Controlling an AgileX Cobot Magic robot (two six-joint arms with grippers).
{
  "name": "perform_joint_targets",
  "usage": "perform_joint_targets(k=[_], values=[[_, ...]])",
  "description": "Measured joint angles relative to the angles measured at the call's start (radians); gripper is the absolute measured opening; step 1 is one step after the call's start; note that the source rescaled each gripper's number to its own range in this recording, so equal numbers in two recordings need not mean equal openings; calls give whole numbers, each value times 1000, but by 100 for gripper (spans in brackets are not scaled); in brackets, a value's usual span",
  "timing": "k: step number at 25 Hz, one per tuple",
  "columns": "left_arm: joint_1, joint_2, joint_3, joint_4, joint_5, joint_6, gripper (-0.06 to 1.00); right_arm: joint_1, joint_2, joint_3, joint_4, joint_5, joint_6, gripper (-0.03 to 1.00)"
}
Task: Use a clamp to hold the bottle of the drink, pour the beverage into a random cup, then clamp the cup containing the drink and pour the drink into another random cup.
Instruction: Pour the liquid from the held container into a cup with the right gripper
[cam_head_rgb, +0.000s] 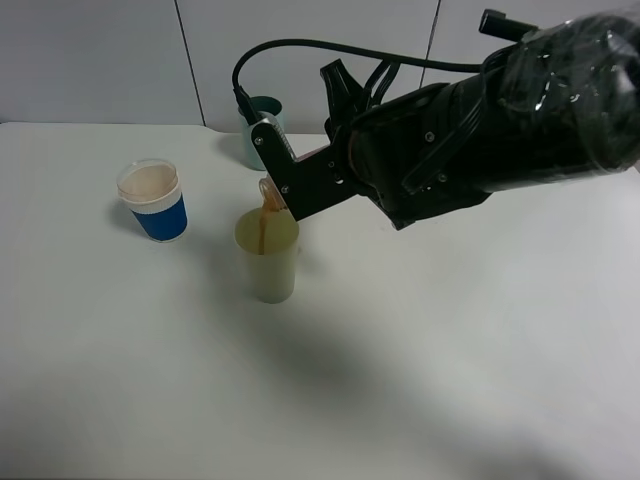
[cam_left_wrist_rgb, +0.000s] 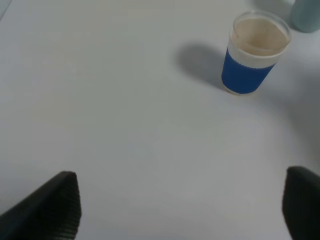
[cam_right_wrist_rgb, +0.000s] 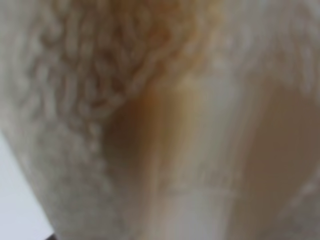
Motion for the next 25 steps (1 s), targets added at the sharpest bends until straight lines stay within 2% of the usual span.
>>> perform_joint_targets(k=[10,25], values=[[0,0,0,0,0,0,88,0,0,0,-2,18,-25,0],[0,0,0,0,0,0,88,0,0,-2,-58,34,-51,0]])
